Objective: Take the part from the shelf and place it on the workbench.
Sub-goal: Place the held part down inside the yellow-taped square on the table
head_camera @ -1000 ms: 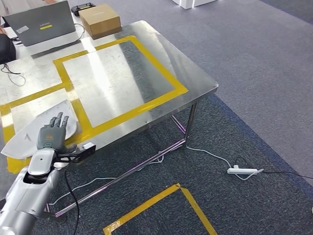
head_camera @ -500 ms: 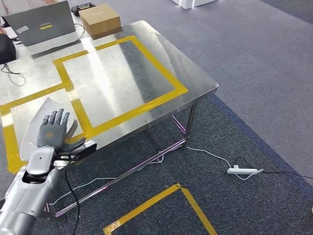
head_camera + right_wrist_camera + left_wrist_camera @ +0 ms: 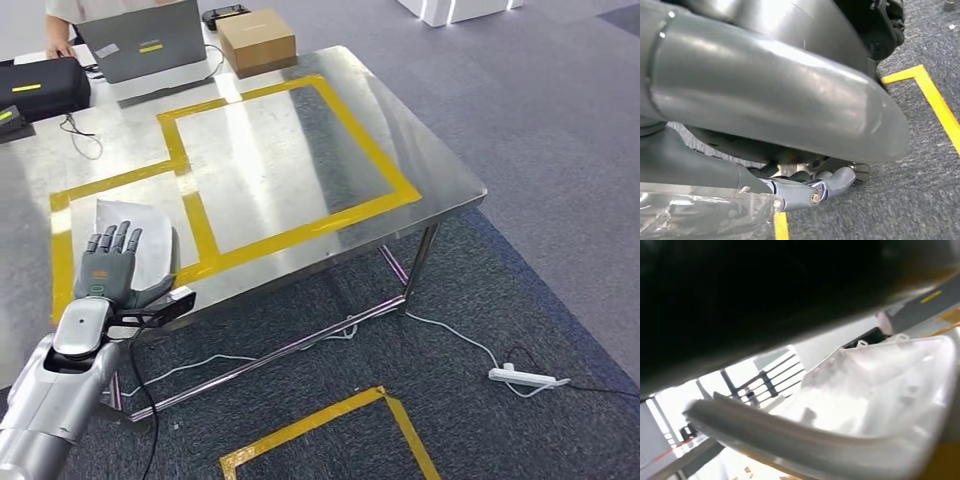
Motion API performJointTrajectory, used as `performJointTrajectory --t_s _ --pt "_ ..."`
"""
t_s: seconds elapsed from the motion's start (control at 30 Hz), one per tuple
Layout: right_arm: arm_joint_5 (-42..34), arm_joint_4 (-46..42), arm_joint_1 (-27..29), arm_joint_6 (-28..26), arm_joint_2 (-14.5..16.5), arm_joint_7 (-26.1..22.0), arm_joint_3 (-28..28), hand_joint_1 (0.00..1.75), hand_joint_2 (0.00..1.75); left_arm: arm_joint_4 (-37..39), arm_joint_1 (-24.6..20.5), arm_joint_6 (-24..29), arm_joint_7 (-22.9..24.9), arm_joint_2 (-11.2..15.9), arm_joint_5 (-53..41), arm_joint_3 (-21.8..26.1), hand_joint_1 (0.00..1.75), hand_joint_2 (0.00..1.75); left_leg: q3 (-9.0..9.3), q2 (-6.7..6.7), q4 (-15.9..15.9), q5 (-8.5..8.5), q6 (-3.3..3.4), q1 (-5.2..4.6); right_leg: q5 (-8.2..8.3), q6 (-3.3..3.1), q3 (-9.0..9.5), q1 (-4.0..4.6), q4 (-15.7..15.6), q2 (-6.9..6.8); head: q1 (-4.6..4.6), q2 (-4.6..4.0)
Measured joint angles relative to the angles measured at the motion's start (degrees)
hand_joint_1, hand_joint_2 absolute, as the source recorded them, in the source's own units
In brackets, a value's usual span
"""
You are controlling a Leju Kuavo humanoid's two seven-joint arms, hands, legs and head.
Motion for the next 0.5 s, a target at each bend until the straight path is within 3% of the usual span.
performJointTrajectory --t_s 0.03,0.07,0.1,0.13,0.2,0.23,0.27,0.33,0.37,0.4,0.47,0.5 --pt "0.00 0.02 -0.01 0.05 0.02 -0.01 0.00 0.00 0.00 0.01 -0.05 0.23 0.09 0.10 0.09 0.08 0.00 0.00 -0.44 -0.67 0.17 0.14 -0.48 0.05 -0.14 -0.19 0.52 -0.18 -0.98 1.08 0.09 0.00" --pt "0.00 0.02 -0.05 0.11 0.04 -0.02 0.00 0.00 0.00 0.01 -0.05 0.51 0.18 0.22 0.27 0.19 0.00 0.00 -0.86 -1.39 0.21 0.40 -0.90 0.13 -0.40 -0.63 0.58 -0.13 -0.93 1.12 0.15 0.01" --pt "0.01 0.02 -0.08 0.16 0.04 -0.02 0.00 0.00 0.00 0.02 0.03 0.81 0.26 0.37 0.55 0.33 0.00 0.00 -1.15 -2.08 0.07 0.66 -1.27 0.31 -0.36 -1.19 0.44 -0.02 -0.64 0.27 0.08 0.01" --pt "0.00 0.02 -0.10 0.19 0.03 -0.02 0.00 0.00 0.00 0.02 0.13 1.08 0.30 0.49 0.81 0.49 0.00 0.00 -1.41 -1.69 0.24 0.61 -1.56 0.34 -0.32 -1.71 0.43 0.07 -0.57 -0.53 0.04 0.00" --pt "0.00 0.03 -0.10 0.22 0.02 -0.03 0.00 0.00 0.00 0.02 0.03 1.39 0.32 0.70 1.24 0.79 0.00 0.00 -3.06 1.31 3.31 -1.13 -1.80 0.07 -0.25 -2.69 0.52 0.22 -0.70 -2.23 -0.41 0.00" --pt "0.00 0.04 -0.06 0.22 0.02 -0.03 0.00 0.00 0.00 0.02 -0.10 1.48 0.33 0.74 1.35 0.87 0.00 0.00 -4.70 3.40 6.69 -2.82 -1.81 -0.14 -0.28 -3.04 0.54 0.42 -0.73 -3.13 -0.62 -0.01" --pt "0.00 0.05 0.03 0.22 0.02 -0.03 0.00 0.00 0.00 0.02 -0.18 1.53 0.33 0.75 1.45 0.91 0.00 0.00 -6.71 4.62 10.82 -4.65 -1.78 -0.24 -0.34 -3.28 0.53 0.64 -0.74 -4.05 -0.80 -0.01" --pt "0.00 0.07 0.17 0.22 0.02 -0.02 0.01 0.00 0.00 0.02 0.00 1.57 0.33 0.76 1.55 0.92 0.00 0.00 -9.58 5.43 16.83 -6.51 -1.58 -0.28 -0.49 -3.51 0.54 1.03 -0.74 -5.97 -0.79 -0.01" --pt "0.00 0.08 0.20 0.22 0.02 0.00 0.01 0.00 0.00 0.02 0.12 1.67 0.33 0.78 1.61 0.95 0.00 0.00 -9.57 5.55 16.95 -5.92 -1.40 -0.32 -0.54 -3.58 0.58 1.18 -0.74 -6.85 -0.79 -0.01" --pt "0.00 0.08 0.20 0.22 0.02 0.02 0.01 0.00 0.00 0.02 0.18 1.88 0.33 0.80 1.78 1.04 0.00 0.00 -8.42 5.81 14.86 -4.45 -1.17 -0.42 -0.60 -3.60 0.66 1.29 -0.74 -7.66 -0.79 -0.01" --pt "-0.02 0.09 0.21 0.23 0.01 0.10 0.00 0.00 0.00 -0.01 0.07 2.86 0.32 0.79 2.68 1.55 0.00 0.00 -4.23 8.20 7.27 -1.20 -0.60 -1.05 -0.82 -3.42 0.88 1.59 -0.68 -9.09 -0.82 -0.01" --pt "-0.02 0.10 0.24 0.24 0.00 0.15 0.00 0.00 0.00 -0.07 -0.07 3.55 0.28 0.76 3.40 1.89 0.00 0.00 -2.55 9.50 4.13 -0.38 -0.32 -1.38 -0.99 -3.21 0.96 1.82 -0.64 -9.69 -0.84 -0.01"
